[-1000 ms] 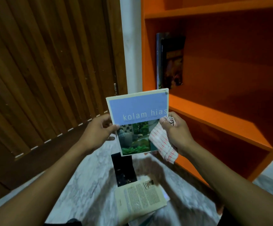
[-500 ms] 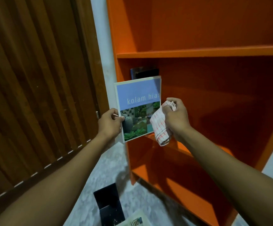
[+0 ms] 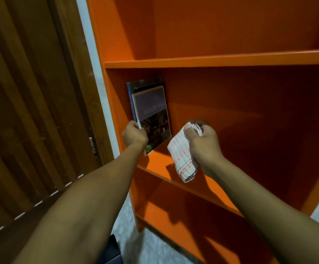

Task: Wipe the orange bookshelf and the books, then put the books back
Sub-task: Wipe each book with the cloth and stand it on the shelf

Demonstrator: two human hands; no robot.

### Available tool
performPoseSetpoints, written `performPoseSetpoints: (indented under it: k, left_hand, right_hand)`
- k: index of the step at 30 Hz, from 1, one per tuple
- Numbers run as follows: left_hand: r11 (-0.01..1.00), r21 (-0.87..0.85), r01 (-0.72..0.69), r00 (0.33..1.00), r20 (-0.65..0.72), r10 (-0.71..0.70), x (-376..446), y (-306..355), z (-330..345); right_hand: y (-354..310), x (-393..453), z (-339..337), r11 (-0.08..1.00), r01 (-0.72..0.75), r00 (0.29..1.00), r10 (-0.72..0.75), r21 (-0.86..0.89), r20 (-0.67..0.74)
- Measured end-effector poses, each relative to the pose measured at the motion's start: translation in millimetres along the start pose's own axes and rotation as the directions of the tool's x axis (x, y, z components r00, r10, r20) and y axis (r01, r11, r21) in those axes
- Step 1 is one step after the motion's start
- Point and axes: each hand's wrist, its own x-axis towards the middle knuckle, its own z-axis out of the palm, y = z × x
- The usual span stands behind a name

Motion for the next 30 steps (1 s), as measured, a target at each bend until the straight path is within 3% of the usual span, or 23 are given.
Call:
performPoseSetpoints:
  k: [11, 16, 20, 22, 25, 30]
  left_hand:
    - [0.998, 0.054, 0.022, 0.996, -0.085, -0.018, 7.1, 8.0, 20.8]
    - [0.989, 0.050, -0.136, 0.985, -0.096, 0.140, -2.2, -9.7, -2.9]
    - [0.942, 0.091, -0.323, 0.943, -0.060, 0.329, -26.7, -55.2, -40.7]
    - [0.933, 0.093, -0.349, 0.936, -0.022, 0.352, -47.1, -87.0, -62.2]
    - [0.937, 0.142, -0.320, 0.947, 0.077, 0.312, -86.6, -143.2, -93.6]
    - [0.949, 0.301, -0.098, 0.954, 0.301, 0.003, -144.9, -249.8, -130.0]
  right_hand:
    - [7.1, -0.5, -15.6, 0.999, -0.031, 0.999, 0.030, 0.018, 0.039]
    - [9.9, -18.7, -6.8, 0.996, -0.073, 0.992, 0.066, 0.058, 0.103]
    - [20.5, -42.1, 8.4, 0.996, -0.082, 0.977, 0.084, -0.016, 0.198]
    - [28.0, -57.1, 17.4, 0.994, -0.096, 0.959, 0.108, -0.058, 0.264]
    - [40.5, -83.2, 31.5, 0.983, -0.150, 0.927, 0.178, -0.109, 0.330]
    - [67.5, -128.0, 54.2, 0.938, -0.232, 0.857, 0.323, -0.260, 0.402]
